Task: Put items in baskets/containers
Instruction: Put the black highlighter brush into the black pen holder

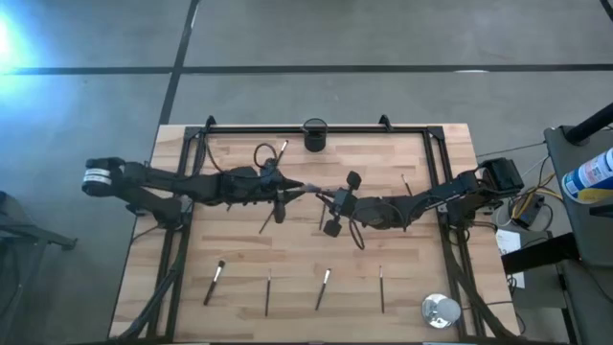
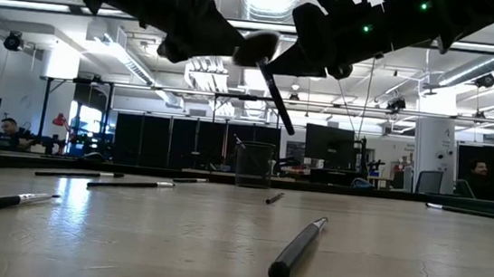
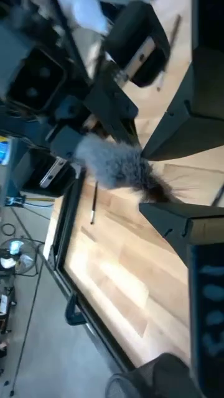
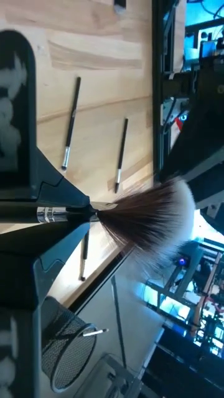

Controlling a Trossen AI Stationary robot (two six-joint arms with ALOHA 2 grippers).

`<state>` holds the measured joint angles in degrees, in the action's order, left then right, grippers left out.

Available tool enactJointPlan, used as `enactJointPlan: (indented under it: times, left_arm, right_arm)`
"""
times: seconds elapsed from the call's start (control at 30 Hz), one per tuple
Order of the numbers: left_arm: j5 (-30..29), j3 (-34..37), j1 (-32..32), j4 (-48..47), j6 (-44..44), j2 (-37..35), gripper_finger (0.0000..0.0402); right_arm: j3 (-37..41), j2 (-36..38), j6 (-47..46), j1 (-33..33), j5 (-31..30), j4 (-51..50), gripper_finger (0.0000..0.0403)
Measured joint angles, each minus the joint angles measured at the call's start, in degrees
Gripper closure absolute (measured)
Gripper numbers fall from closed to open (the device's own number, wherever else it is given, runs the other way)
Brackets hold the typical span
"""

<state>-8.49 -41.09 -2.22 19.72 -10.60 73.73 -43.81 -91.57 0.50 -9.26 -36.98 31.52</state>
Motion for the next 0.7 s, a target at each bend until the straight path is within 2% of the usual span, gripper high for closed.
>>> enactJointPlan:
  times: [0.17,0.4,0.5,0.6,0.7]
  left_arm:
    - [1.69,-2.13,-0.02,-0.62,5.14,1.42,0.0290]
    - [13.18,-2.44,-0.02,-0.86,9.52,2.87,0.0299]
    - [13.57,-2.44,-0.04,-1.68,9.27,3.50,0.0325]
    - [13.45,-2.42,-0.16,-1.58,9.26,3.59,0.0369]
    - [10.26,-2.53,-0.32,-1.44,7.99,3.51,0.0396]
  right_arm:
    - [0.00,0.00,1.49,-0.19,1.40,0.44,0.0371]
    - [0.00,0.00,1.81,-0.28,3.18,0.42,0.0372]
    - [0.00,0.00,2.09,-0.26,3.15,0.44,0.0372]
    - [0.00,0.00,2.09,-0.26,3.13,0.64,0.0372]
    - [0.00,0.00,2.09,-0.26,3.13,0.77,0.0372]
